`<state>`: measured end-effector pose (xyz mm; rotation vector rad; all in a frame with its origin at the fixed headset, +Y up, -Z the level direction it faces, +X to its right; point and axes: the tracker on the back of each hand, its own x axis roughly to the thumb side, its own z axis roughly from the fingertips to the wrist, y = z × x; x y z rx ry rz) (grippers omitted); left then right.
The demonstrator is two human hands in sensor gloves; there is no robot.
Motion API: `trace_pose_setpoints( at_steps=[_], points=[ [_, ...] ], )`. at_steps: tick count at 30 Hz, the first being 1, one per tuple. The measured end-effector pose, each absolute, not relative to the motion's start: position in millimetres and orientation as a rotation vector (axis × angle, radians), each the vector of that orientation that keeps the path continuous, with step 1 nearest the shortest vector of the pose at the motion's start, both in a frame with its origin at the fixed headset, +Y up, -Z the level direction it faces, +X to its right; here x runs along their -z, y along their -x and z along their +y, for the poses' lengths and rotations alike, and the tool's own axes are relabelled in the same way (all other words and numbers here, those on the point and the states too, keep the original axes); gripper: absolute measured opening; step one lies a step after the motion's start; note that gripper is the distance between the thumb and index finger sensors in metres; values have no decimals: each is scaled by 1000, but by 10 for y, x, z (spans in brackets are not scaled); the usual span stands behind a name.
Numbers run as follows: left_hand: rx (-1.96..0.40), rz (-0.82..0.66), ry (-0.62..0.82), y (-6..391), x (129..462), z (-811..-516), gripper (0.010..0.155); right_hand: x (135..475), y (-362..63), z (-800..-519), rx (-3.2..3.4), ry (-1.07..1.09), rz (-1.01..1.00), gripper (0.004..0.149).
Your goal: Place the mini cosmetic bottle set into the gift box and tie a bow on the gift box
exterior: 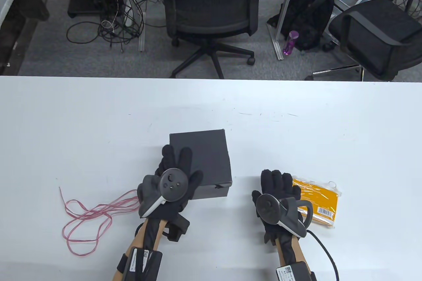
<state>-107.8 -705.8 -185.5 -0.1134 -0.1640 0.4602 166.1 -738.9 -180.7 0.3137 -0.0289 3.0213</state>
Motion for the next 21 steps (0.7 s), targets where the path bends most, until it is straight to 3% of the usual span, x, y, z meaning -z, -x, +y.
trace_pose_setpoints(
  at_steps=[10, 21],
  points=[
    [-455, -227, 128, 913, 1561, -7051, 80, 1801, -1725, -7370, -3030, -270, -40, 70],
    [-485, -230, 82, 918, 1510, -7081, 80, 1810, -1754, -7377, -3015, -255, -5, 70]
  ],
)
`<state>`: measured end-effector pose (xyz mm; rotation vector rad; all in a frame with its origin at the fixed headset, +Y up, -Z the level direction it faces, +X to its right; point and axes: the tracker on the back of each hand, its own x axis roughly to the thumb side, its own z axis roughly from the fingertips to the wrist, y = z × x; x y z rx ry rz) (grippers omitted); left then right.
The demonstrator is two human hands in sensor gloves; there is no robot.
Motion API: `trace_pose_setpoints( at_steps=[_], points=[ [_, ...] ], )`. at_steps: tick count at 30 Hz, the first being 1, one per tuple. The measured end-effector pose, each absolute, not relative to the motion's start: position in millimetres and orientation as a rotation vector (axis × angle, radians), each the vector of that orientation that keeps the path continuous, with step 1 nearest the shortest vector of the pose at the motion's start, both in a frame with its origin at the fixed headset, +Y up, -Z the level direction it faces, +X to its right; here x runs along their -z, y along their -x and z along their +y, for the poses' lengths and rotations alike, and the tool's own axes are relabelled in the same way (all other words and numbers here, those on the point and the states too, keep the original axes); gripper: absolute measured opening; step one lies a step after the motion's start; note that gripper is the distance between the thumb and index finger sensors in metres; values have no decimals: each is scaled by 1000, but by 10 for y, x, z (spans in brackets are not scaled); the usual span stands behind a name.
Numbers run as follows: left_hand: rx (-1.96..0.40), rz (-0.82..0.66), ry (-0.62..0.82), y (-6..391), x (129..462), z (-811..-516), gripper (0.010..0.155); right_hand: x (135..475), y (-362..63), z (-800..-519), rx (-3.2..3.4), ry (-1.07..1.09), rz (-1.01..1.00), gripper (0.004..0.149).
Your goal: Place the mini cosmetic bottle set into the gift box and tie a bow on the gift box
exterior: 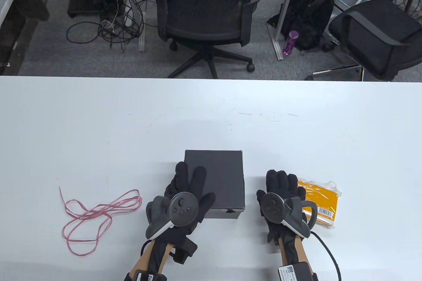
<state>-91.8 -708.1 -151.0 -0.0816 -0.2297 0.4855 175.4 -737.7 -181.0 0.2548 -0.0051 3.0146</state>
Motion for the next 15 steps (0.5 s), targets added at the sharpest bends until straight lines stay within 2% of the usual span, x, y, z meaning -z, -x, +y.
trace_pose_setpoints(
  at_steps=[4, 10, 15],
  points=[
    [-575, -217, 37, 990, 1502, -7099, 78, 1812, -1782, -7364, -2933, -247, 2, 69],
    [-908, -151, -17, 1350, 1564, -7210, 72, 1840, -1799, -7402, -2541, -248, 91, 62],
    [-1193, -70, 96, 1598, 1609, -7496, 62, 1821, -1762, -7443, -2047, -222, 120, 60]
  ],
)
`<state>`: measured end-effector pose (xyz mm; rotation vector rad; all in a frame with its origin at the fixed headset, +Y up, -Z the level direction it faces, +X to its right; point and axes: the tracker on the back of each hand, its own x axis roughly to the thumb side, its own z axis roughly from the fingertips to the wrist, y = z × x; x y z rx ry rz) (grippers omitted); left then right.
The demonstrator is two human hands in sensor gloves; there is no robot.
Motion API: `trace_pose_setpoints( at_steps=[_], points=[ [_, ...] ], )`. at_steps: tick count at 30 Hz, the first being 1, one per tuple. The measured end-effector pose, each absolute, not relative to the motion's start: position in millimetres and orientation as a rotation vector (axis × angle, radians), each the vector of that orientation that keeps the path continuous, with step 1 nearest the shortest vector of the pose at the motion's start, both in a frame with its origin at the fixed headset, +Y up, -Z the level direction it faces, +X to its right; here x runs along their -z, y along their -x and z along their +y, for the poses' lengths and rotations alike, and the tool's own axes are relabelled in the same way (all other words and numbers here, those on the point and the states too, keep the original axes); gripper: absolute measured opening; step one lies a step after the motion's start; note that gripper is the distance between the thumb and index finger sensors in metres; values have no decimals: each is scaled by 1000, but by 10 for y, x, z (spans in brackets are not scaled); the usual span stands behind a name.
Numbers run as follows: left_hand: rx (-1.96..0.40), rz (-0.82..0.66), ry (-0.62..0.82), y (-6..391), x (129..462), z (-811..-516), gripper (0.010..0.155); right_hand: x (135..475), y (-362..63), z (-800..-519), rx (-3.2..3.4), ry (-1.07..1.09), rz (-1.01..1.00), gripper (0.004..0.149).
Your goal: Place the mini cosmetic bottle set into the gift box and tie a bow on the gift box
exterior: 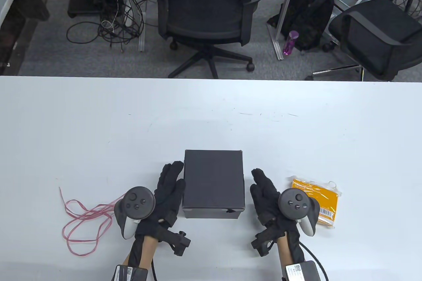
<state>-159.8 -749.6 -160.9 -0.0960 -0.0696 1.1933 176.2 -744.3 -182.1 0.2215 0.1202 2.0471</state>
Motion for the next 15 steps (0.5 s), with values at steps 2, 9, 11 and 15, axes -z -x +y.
trace_pose_setpoints(
  at_steps=[2, 9, 11, 15],
  points=[
    [-1337, -47, 169, 1626, 1615, -7627, 62, 1812, -1725, -7473, -1877, -232, 164, 60],
    [-1495, -24, 231, 1546, 1613, -7744, 59, 1777, -1586, -7507, -1824, -279, 236, 60],
    [-1495, -20, 228, 1534, 1606, -7742, 59, 1771, -1577, -7508, -1820, -271, 231, 60],
    [-1474, -2, 207, 1516, 1589, -7726, 59, 1770, -1572, -7524, -1772, -259, 243, 59]
  ],
)
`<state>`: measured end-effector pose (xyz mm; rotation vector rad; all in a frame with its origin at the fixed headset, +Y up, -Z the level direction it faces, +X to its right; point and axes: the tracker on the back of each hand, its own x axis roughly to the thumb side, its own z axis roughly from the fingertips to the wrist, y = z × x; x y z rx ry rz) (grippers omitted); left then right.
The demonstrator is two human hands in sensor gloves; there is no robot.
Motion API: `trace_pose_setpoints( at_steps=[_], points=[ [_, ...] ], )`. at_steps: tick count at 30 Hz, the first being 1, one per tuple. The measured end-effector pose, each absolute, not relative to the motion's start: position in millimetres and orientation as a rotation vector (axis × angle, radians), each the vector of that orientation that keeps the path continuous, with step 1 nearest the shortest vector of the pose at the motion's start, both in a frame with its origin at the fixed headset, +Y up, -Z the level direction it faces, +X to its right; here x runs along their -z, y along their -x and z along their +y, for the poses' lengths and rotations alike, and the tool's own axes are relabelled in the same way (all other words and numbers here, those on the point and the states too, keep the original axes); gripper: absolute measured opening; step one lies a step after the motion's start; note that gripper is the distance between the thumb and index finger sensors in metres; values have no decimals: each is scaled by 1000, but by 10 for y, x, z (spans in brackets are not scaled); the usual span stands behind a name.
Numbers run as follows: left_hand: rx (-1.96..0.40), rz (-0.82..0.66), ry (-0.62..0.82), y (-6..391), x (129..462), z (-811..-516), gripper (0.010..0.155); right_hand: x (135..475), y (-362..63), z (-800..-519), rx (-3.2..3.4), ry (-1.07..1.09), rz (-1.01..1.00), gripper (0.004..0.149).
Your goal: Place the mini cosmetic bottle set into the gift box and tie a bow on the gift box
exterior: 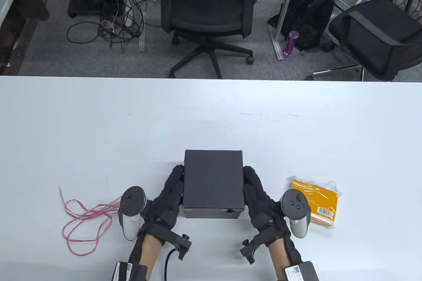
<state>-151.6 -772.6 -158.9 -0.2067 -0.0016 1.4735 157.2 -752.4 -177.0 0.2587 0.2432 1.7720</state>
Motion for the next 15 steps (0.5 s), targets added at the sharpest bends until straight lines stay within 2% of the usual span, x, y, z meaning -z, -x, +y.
trace_pose_setpoints(
  at_steps=[5, 15],
  points=[
    [-1382, 39, 125, 1496, 1561, -7645, 58, 1767, -1566, -7523, -1759, -245, 232, 59],
    [-1378, 39, 114, 1462, 1544, -7624, 58, 1764, -1568, -7482, -1787, -195, 184, 57]
  ],
)
